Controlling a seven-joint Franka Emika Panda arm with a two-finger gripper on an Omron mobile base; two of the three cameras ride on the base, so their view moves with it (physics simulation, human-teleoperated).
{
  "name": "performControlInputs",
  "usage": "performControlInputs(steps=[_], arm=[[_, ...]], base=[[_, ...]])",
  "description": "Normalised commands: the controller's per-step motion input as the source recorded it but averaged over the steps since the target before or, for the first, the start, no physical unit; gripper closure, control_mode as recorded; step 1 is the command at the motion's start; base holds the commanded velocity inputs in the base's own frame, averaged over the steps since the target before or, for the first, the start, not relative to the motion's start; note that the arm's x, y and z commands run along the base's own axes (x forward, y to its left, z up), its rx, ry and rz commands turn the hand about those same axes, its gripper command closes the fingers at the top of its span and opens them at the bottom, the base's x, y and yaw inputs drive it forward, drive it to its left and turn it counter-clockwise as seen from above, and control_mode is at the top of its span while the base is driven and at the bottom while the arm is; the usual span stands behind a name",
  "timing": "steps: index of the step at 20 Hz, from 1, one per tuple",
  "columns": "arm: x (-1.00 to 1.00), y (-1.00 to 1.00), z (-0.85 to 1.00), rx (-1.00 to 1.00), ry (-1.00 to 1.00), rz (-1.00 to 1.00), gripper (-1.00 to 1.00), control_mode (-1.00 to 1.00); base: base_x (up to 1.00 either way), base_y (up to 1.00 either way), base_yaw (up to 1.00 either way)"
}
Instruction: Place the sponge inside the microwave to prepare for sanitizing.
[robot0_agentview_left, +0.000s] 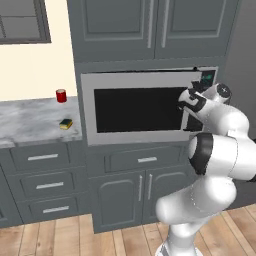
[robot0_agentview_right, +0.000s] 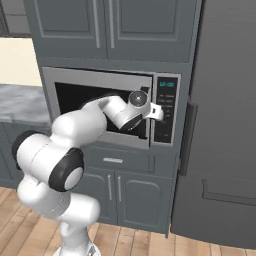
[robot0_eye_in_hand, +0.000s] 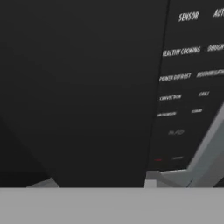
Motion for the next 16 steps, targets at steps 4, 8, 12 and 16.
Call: performControlInputs(steps=[4,8,12,16], arm=[[-0.76,0.00,-0.04,0.00,0.00,0.00,1.00,-1.00],[-0.76,0.00,-0.03,0.00,0.00,0.00,1.00,-1.00],[-0.77,0.00,0.00,0.01,0.00,0.00,1.00,-1.00],[-0.76,0.00,0.00,0.02,0.00,0.00,1.00,-1.00]], base=[[0.00,0.00,0.00],[0.00,0.00,0.00],[0.00,0.00,0.00],[0.00,0.00,0.00]])
